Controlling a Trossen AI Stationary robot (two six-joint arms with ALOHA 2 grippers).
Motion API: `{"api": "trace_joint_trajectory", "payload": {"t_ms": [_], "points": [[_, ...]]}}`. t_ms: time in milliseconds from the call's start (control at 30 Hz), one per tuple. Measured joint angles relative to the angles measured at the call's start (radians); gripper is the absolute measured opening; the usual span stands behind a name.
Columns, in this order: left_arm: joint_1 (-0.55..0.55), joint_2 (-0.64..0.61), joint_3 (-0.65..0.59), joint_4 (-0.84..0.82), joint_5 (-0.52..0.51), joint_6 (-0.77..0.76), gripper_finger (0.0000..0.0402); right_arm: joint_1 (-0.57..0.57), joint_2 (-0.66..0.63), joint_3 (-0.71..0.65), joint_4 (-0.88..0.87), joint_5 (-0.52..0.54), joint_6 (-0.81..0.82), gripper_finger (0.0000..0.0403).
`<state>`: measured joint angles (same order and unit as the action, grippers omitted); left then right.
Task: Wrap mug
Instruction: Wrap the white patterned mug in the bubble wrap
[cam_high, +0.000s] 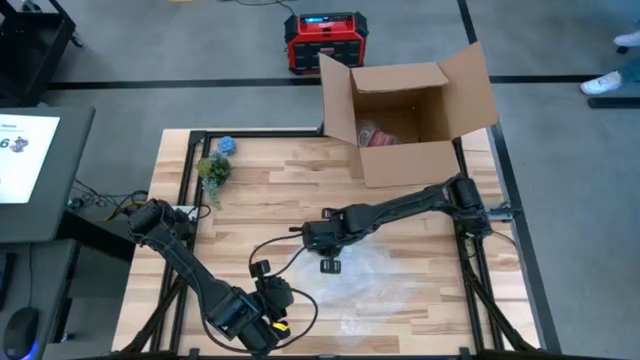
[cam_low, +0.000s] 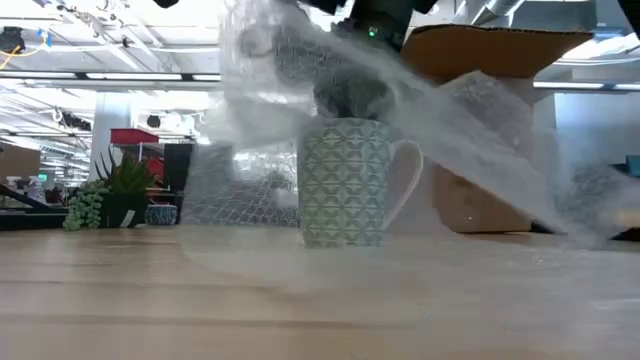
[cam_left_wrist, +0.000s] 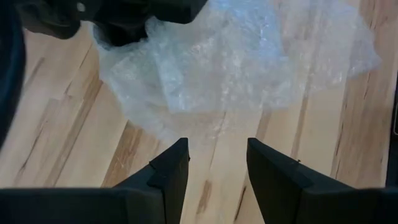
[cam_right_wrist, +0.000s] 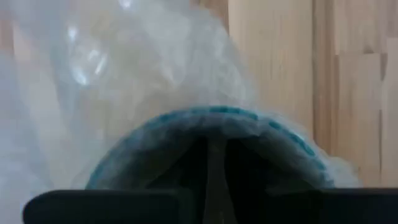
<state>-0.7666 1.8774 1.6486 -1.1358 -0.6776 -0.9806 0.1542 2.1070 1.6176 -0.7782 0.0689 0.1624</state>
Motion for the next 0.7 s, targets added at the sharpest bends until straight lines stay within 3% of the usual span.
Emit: {"api": "trace_joint_trajectory", "payload": {"t_ms": [167,467,700], "points": [[0.0,0.0,0.0,0.002,-0.017,0.003,0.0138,0.011,-0.04,-0.006,-0.019,0.004,-0.011,0.0037],[0.0,0.0,0.0,0.043,-0.012,0.014,0.0138,0.038,-0.244,-0.011,-0.099,0.004,0.022,0.0023],[0.0,0.004,0.0,0.131,0.018,0.07,0.0138,0.079,-0.234,-0.043,-0.052,0.004,0.032,0.0012]]}}
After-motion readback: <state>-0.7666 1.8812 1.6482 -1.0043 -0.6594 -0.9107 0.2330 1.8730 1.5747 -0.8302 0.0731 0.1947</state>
